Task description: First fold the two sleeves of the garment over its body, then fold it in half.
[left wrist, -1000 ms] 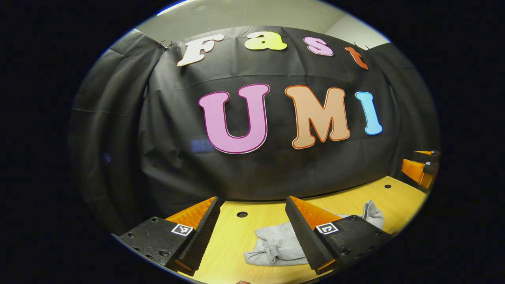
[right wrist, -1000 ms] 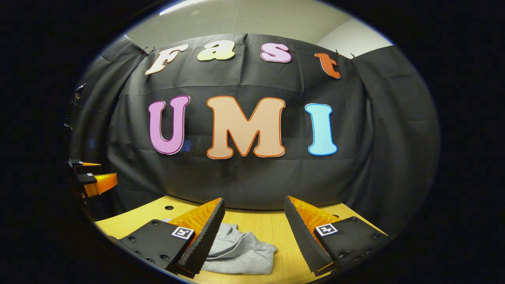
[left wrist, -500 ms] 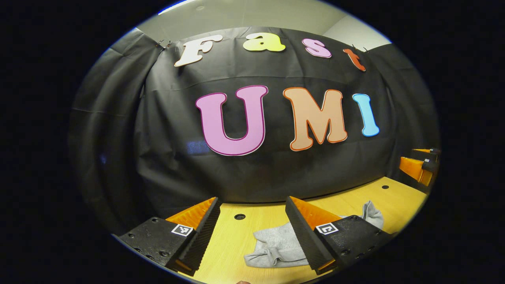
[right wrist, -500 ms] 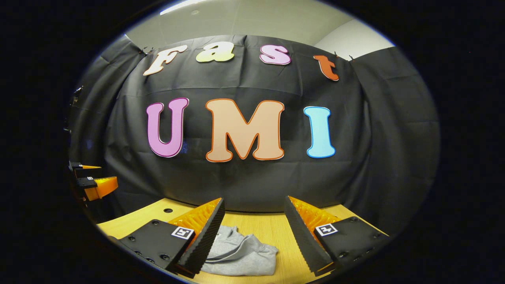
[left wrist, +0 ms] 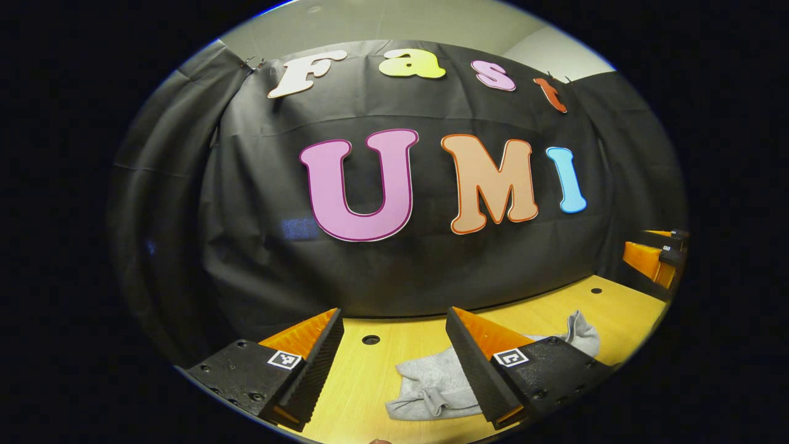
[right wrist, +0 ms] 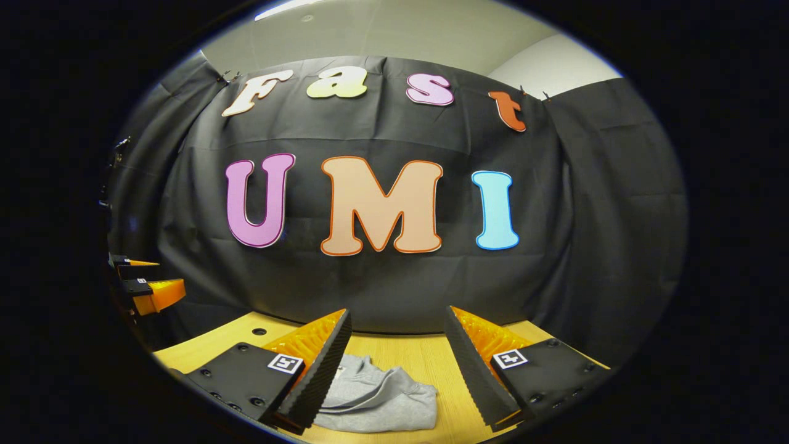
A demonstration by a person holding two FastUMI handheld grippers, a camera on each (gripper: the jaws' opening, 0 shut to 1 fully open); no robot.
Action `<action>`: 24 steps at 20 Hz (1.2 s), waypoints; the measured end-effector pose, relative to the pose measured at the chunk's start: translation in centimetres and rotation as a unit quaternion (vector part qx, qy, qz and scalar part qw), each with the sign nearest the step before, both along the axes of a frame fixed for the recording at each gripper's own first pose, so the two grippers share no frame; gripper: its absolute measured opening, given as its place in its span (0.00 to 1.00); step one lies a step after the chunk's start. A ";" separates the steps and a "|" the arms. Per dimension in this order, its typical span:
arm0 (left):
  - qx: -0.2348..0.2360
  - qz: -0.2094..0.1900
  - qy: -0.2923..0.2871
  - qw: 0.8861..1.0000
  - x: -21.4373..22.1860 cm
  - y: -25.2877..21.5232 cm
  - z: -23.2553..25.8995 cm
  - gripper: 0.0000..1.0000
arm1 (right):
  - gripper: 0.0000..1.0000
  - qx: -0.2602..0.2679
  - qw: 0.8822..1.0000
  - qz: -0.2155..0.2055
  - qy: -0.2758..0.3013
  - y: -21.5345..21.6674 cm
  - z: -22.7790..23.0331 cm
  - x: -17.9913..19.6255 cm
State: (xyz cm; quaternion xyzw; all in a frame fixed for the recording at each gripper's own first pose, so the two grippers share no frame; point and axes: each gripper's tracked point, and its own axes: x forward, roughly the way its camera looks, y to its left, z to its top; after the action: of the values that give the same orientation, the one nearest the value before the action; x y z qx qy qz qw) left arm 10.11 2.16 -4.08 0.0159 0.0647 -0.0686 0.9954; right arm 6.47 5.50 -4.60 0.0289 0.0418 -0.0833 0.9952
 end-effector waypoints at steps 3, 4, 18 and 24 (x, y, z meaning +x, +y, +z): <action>0.002 -0.008 -0.001 1.000 0.2 0.3 -0.1 0.96 | 0.96 -0.002 1.000 -0.004 -0.004 0.6 0.2 -0.2; 0.003 -0.009 -0.003 1.000 0.3 0.4 0.0 0.99 | 0.96 -0.003 1.000 -0.004 -0.004 0.8 0.2 -0.3; 0.005 -0.004 0.001 1.000 0.4 0.2 -0.3 0.96 | 0.94 -0.002 1.000 0.006 -0.001 0.8 0.0 0.3; 0.008 -0.004 -0.001 1.000 0.9 0.0 -0.3 0.96 | 0.96 0.001 1.000 0.004 -0.003 0.7 0.0 0.6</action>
State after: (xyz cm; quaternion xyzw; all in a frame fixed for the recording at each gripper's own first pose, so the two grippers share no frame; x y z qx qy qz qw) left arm 11.00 2.14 -4.36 0.0247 0.0645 -0.0720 0.9950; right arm 7.05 6.18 -4.59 0.0301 0.0394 -0.0788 0.9957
